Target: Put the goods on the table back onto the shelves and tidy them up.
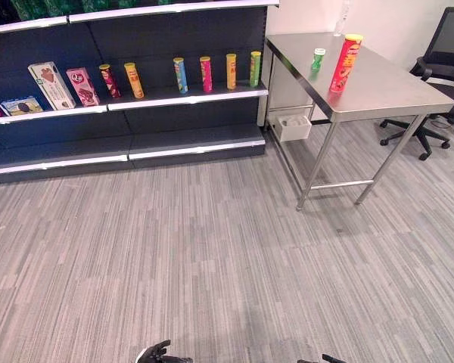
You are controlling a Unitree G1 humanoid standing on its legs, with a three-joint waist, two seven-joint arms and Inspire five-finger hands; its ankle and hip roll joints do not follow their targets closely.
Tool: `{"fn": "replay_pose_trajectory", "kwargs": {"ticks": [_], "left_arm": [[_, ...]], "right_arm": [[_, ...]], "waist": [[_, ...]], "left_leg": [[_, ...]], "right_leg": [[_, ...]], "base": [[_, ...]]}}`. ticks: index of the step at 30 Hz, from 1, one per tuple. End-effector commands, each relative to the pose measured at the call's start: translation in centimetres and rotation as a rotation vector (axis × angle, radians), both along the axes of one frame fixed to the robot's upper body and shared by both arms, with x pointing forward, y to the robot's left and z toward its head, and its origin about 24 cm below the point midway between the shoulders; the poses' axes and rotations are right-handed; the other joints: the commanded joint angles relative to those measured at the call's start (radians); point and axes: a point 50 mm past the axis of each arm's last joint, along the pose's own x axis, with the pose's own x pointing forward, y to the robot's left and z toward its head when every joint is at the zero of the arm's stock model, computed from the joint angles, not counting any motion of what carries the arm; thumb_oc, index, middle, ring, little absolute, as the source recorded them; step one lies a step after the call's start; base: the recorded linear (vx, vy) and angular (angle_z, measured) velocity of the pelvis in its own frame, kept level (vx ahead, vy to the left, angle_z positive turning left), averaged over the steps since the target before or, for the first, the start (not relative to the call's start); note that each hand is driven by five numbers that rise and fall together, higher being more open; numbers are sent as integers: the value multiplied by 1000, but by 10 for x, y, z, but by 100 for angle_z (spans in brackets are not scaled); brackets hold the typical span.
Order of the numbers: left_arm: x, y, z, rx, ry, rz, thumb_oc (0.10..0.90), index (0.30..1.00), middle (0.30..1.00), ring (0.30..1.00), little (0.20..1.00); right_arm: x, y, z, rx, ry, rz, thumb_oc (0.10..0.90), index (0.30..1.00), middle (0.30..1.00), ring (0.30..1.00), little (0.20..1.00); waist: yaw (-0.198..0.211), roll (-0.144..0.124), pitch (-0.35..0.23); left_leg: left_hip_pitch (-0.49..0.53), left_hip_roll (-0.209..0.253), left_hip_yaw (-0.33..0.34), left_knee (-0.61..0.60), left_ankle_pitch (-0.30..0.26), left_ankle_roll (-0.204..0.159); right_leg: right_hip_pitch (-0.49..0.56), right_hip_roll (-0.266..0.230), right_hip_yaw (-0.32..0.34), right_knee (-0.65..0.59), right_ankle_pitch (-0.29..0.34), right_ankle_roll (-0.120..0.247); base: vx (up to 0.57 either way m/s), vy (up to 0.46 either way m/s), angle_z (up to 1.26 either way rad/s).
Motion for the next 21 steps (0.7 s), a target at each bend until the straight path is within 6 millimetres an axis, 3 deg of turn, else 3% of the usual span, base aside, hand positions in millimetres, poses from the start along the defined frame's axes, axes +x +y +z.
{"fn": "replay_pose_trajectory", "kwargs": {"ticks": [1, 21], "left_arm": [[26, 10, 9, 25, -87, -24, 800, 900, 900, 900, 900], [27, 9, 9, 55, -77, -57, 800, 900, 900, 900, 900]], "right_arm": [[22, -8, 8, -30, -80, 12, 800, 900, 900, 900, 900], [20, -9, 7, -40, -73, 13, 800, 900, 900, 900, 900]], "waist": [[3, -38, -22], [-2, -40, -19]], "left_leg": [[-4, 42, 13, -27, -35, -87], [-10, 47, 8, -27, -35, -90]], "right_leg": [[29, -91, -20, 6, -63, 172], [22, -84, -20, 6, -65, 170]], "base": [[0, 0, 0], [0, -2, 0]]}}
